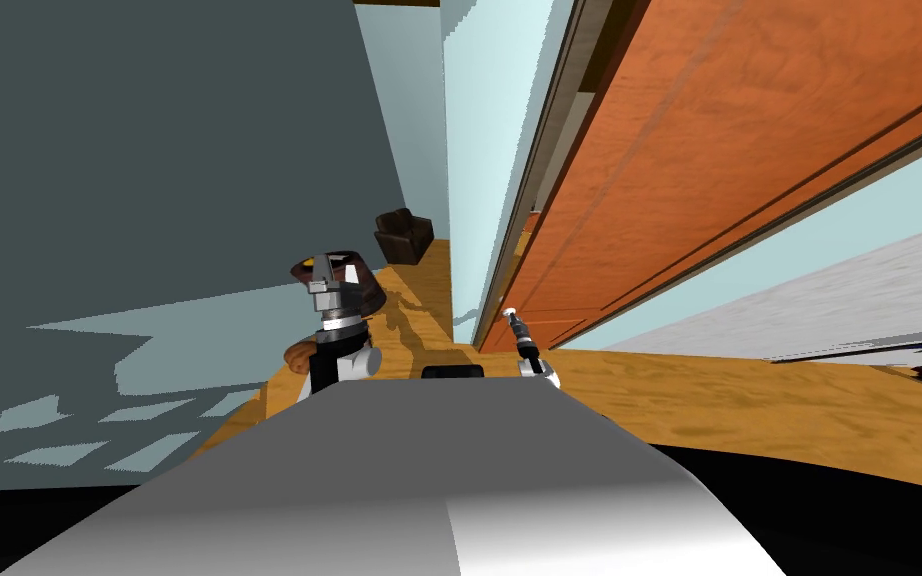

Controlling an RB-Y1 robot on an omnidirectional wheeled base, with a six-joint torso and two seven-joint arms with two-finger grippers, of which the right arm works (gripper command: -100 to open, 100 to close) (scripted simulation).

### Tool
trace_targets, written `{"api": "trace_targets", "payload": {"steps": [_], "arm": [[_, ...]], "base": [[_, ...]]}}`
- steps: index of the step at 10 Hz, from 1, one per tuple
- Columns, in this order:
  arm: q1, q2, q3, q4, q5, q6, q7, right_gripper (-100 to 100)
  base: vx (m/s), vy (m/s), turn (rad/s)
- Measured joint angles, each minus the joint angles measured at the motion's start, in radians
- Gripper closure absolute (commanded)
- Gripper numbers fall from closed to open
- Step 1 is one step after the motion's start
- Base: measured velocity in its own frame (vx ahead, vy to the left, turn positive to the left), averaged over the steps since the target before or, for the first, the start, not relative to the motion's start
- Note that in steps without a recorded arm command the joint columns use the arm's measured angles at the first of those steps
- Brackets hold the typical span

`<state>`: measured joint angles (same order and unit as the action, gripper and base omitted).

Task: Pull the door open

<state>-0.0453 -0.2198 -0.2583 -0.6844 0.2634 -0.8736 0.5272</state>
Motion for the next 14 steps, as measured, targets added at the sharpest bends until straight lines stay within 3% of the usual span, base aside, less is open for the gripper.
{"api": "trace_targets", "payload": {"steps": [3, 4, 6, 7, 8, 10, 12, 13, 14], "arm": [[0.001, 0.001, 0.017, -0.010, -0.007, 0.006, -0.081, 100], [0.016, 0.005, 0.024, -0.039, -0.008, 0.017, -0.109, 100], [-0.022, -0.008, 0.025, 0.034, -0.016, -0.016, -0.145, 100], [-0.016, -0.004, 0.026, 0.026, -0.018, -0.018, -0.158, 100], [-0.036, -0.006, 0.024, 0.065, -0.020, -0.034, -0.156, 100], [-0.027, -0.004, 0.026, 0.044, -0.019, -0.023, -0.160, 100], [-0.038, -0.008, 0.024, 0.065, -0.021, -0.032, -0.159, 100], [-0.030, -0.008, 0.027, 0.049, -0.019, -0.021, -0.164, 100], [0.001, -0.006, 0.035, -0.015, -0.015, 0.010, -0.178, 100]], "base": [[-0.032, -0.015, -0.027], [-0.029, -0.005, -0.023], [-0.012, 0.006, -0.029], [0.003, -0.010, -0.012], [0.000, 0.000, 0.022], [-0.003, 0.001, -0.012], [-0.003, 0.000, 0.016], [-0.005, 0.001, -0.005], [0.014, 0.001, -0.011]]}}
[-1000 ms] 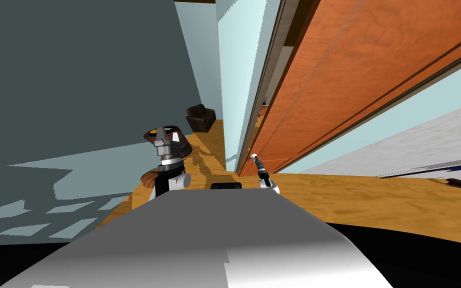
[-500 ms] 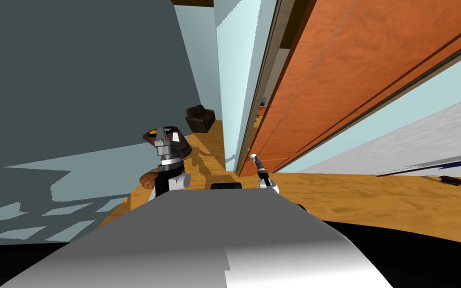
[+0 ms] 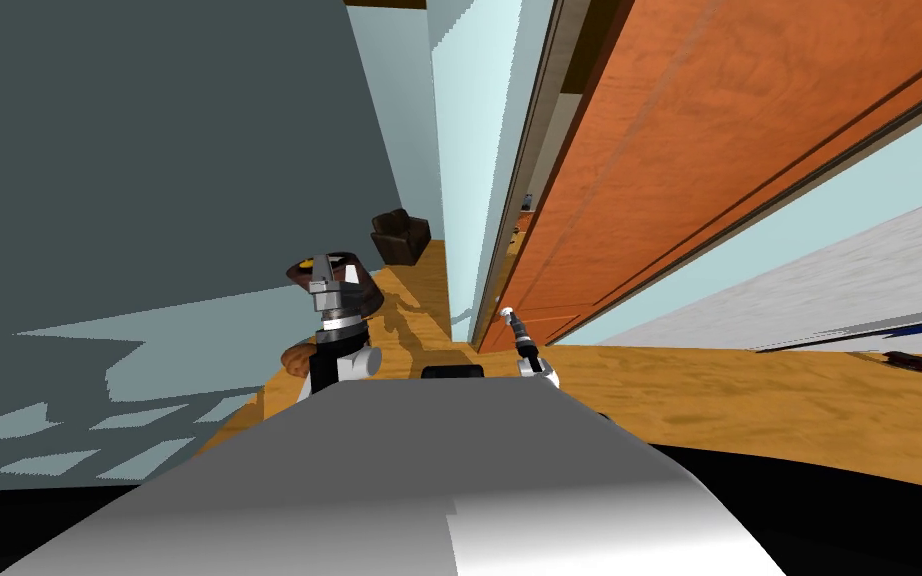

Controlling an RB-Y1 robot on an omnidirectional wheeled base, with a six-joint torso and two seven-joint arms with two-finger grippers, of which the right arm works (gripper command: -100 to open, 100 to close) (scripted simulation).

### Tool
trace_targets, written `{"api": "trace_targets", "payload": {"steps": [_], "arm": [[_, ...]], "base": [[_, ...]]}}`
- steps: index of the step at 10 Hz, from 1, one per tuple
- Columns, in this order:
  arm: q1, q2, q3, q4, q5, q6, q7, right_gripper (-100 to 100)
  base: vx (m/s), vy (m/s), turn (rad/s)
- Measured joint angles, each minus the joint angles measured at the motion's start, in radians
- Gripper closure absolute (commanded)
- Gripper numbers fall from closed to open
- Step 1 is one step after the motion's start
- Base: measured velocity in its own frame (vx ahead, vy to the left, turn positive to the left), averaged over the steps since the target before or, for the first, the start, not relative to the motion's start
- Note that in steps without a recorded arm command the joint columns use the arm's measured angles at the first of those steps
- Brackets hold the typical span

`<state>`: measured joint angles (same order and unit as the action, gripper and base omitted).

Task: Pull the door open

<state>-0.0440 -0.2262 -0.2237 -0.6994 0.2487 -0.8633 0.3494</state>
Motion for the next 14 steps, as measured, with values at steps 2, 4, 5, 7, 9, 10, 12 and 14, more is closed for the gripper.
{"api": "trace_targets", "payload": {"steps": [2, 4, 5, 7, 9, 10, 12, 14], "arm": [[-0.017, -0.007, -0.010, 0.042, -0.015, -0.025, -0.006, 100], [-0.019, -0.014, -0.010, 0.038, -0.036, -0.017, -0.048, 100], [-0.013, -0.013, -0.007, 0.026, -0.045, -0.010, -0.069, 100], [-0.011, -0.016, -0.003, 0.027, -0.069, -0.012, -0.118, 100], [-0.007, -0.020, 0.002, 0.027, -0.095, -0.010, -0.175, 100], [-0.016, -0.024, 0.005, 0.045, -0.112, -0.016, -0.202, 100], [-0.003, -0.021, 0.010, 0.029, -0.129, -0.010, -0.249, 100], [-0.012, -0.023, 0.013, 0.047, -0.152, -0.015, -0.295, 100]], "base": [[-0.069, -0.059, 0.170], [-0.068, -0.055, 0.132], [-0.071, -0.043, 0.129], [-0.076, -0.053, 0.145], [-0.093, -0.051, 0.157], [-0.058, -0.035, 0.070], [-0.054, -0.037, 0.112], [-0.052, -0.034, 0.106]]}}
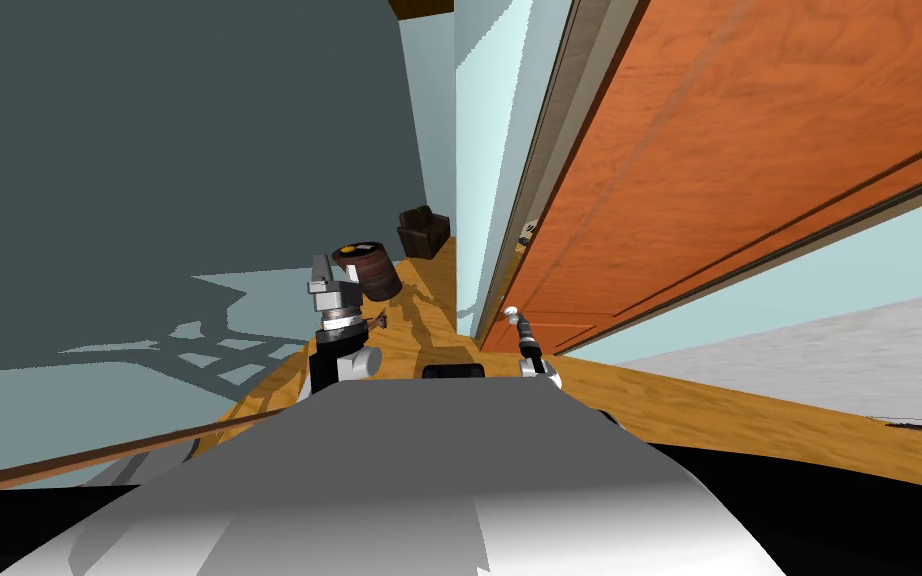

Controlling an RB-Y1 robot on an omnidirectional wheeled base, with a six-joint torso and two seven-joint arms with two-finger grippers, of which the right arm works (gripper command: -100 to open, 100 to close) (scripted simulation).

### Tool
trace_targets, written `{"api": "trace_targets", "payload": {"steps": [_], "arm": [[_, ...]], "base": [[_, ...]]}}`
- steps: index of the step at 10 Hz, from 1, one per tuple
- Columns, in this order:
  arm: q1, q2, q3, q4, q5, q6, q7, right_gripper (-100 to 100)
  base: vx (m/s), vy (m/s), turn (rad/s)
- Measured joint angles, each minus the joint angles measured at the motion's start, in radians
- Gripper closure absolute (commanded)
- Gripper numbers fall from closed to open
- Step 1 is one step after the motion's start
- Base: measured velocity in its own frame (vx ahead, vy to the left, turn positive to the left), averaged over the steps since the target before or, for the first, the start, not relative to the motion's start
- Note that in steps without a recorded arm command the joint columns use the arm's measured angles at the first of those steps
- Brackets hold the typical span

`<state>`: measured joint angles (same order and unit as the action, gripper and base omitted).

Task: Pull the door open

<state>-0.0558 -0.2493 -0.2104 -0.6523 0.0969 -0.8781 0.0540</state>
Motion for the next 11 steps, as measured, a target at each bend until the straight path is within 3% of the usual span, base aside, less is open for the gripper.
{"api": "trace_targets", "payload": {"steps": [2, 3, 5, 6, 7, 10, 11], "arm": [[-0.011, -0.002, 0.003, 0.019, -0.020, -0.007, -0.041, 100], [0.005, 0.002, 0.006, -0.010, -0.021, 0.007, -0.049, 100], [0.018, -0.004, 0.011, -0.022, -0.048, 0.013, -0.101, 100], [0.008, -0.004, 0.013, -0.004, -0.057, 0.006, -0.122, 100], [0.020, -0.001, 0.017, -0.028, -0.069, 0.019, -0.147, 100], [0.008, -0.007, 0.023, 0.005, -0.098, 0.007, -0.210, 100], [0.017, -0.002, 0.025, -0.015, -0.100, 0.017, -0.215, 100]], "base": [[-0.027, -0.018, 0.015], [-0.035, -0.020, 0.097], [-0.062, -0.048, 0.140], [-0.060, -0.031, 0.094], [-0.056, -0.013, 0.045], [-0.035, -0.020, 0.056], [-0.033, -0.015, 0.085]]}}
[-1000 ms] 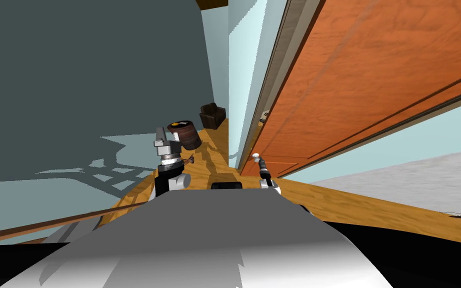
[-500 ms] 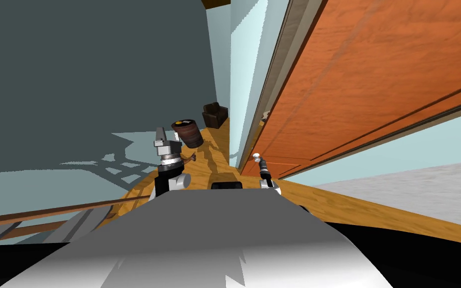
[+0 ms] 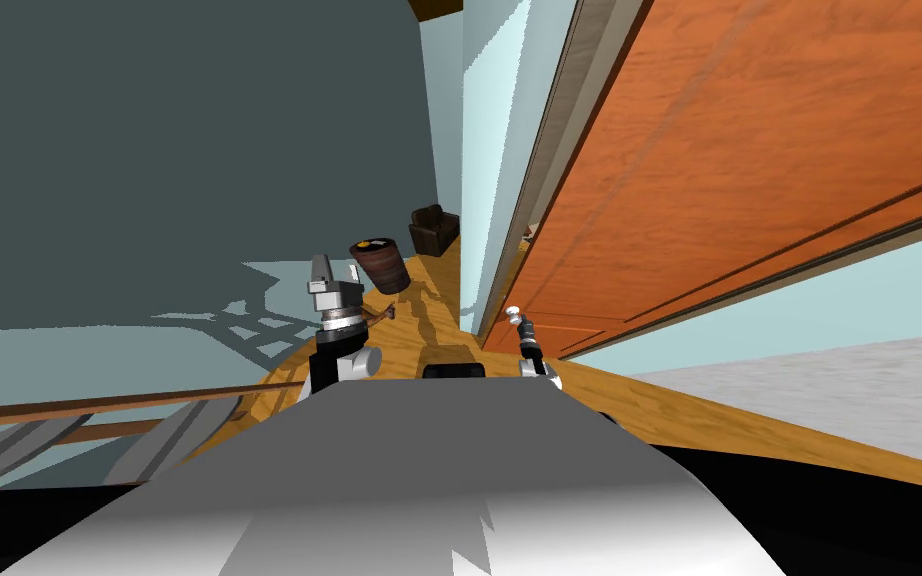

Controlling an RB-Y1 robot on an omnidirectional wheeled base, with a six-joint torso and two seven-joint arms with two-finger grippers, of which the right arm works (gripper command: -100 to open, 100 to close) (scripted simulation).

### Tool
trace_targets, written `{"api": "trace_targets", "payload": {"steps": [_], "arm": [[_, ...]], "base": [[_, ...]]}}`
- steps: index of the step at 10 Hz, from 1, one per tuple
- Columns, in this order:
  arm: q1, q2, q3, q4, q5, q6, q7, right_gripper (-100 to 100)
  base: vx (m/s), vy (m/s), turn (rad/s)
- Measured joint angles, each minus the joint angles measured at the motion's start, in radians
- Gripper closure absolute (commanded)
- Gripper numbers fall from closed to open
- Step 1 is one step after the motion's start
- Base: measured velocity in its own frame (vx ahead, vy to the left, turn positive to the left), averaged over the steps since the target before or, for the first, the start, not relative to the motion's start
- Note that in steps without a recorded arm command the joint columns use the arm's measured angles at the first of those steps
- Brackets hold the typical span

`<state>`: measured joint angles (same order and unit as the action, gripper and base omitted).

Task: Pull the door open

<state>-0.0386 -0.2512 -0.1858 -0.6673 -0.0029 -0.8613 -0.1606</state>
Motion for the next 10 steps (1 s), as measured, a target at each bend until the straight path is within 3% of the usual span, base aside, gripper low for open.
{"api": "trace_targets", "payload": {"steps": [2, 4, 5, 9, 10], "arm": [[0.014, -0.002, 0.006, -0.019, -0.031, 0.014, -0.047, 100], [0.009, -0.001, 0.012, -0.004, -0.055, 0.004, -0.093, 100], [0.023, 0.001, 0.015, -0.033, -0.062, 0.022, -0.114, 100], [0.014, -0.005, 0.027, 0.001, -0.120, 0.006, -0.211, 100], [0.000, -0.008, 0.032, 0.030, -0.129, -0.008, -0.237, 100]], "base": [[-0.063, -0.046, 0.132], [-0.057, -0.023, 0.091], [-0.055, -0.012, 0.097], [-0.060, -0.029, 0.098], [-0.024, -0.008, -0.012]]}}
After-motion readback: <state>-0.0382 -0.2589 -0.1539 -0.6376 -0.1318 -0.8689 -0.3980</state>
